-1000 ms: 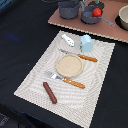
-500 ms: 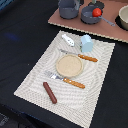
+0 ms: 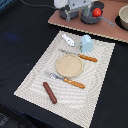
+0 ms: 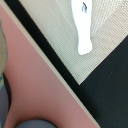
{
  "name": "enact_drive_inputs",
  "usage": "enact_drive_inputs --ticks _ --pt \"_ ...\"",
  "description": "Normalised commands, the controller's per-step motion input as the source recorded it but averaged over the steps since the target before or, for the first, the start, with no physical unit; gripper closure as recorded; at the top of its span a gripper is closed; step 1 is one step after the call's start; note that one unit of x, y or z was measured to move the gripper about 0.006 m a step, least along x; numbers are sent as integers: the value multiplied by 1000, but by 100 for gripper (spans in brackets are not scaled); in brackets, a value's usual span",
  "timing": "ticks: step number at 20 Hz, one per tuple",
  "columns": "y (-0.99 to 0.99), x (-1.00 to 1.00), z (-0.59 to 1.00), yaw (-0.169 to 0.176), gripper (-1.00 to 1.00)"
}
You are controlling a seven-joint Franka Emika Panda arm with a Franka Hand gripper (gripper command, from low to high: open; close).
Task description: Interact with the objects in diverse but meaningful ways.
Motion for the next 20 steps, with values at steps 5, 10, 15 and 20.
enact_drive_inputs --ticks 5,10,15,20 --pt "-14 -365 -363 55 -100" --pt "-82 -343 -450 65 -100" --pt "-10 -303 -525 67 -100" --pt "-21 -321 -553 54 -100"
